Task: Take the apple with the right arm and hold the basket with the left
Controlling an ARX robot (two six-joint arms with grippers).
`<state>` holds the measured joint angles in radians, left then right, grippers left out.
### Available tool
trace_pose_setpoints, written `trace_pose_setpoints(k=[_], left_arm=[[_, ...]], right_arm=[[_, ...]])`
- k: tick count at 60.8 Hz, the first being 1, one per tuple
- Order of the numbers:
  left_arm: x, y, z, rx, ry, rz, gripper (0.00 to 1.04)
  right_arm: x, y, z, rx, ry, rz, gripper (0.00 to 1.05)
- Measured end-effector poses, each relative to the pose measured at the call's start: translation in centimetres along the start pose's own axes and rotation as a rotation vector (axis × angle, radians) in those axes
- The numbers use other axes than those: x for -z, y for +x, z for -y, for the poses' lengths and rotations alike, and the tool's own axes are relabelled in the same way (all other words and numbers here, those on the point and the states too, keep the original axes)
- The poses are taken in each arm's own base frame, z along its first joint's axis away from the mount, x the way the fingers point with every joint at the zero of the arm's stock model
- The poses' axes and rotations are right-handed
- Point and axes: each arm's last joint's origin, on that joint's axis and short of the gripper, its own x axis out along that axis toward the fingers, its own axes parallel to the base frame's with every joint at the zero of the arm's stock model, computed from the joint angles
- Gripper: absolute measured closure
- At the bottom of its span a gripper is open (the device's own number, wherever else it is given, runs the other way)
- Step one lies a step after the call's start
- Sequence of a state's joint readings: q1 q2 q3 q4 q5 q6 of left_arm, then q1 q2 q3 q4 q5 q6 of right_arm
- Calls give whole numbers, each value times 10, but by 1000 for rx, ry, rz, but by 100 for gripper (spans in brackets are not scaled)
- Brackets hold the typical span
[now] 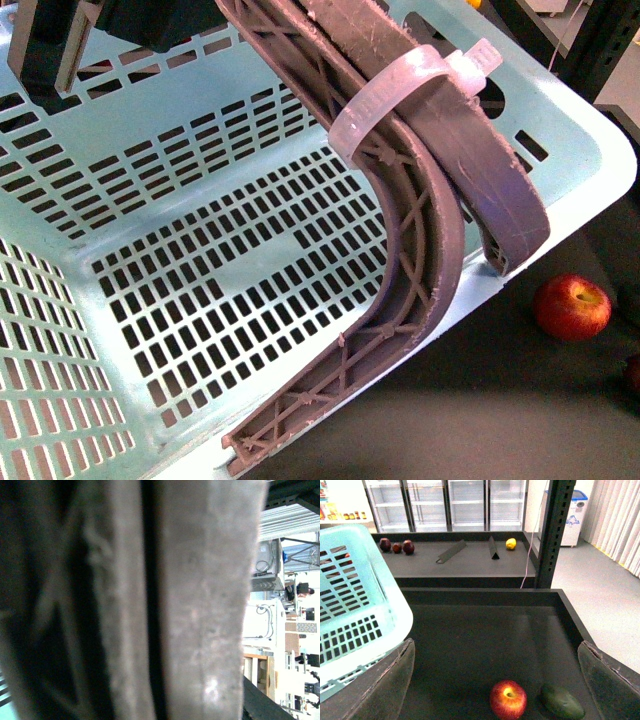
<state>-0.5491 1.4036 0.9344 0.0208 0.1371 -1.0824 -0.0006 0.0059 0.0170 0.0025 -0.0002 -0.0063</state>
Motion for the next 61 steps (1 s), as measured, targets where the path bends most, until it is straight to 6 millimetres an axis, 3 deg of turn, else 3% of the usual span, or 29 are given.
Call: trace_pose_setpoints(k=[11,18,30,51,61], left_arm=[[0,0,0,0,1,1,75],[0,0,0,-2,1,5,75],[0,0,0,1,6,2,75],[0,0,1,2,9,5,75],[0,0,1,2,8,5,75]], right_arm=[[0,0,0,-1,3,-3,9],[7,4,-1,-22,97,-398,9],[12,24,5,13,125,-453,9],[28,100,27,46,59,-517,9],[68,146,41,74,34,-670,9]])
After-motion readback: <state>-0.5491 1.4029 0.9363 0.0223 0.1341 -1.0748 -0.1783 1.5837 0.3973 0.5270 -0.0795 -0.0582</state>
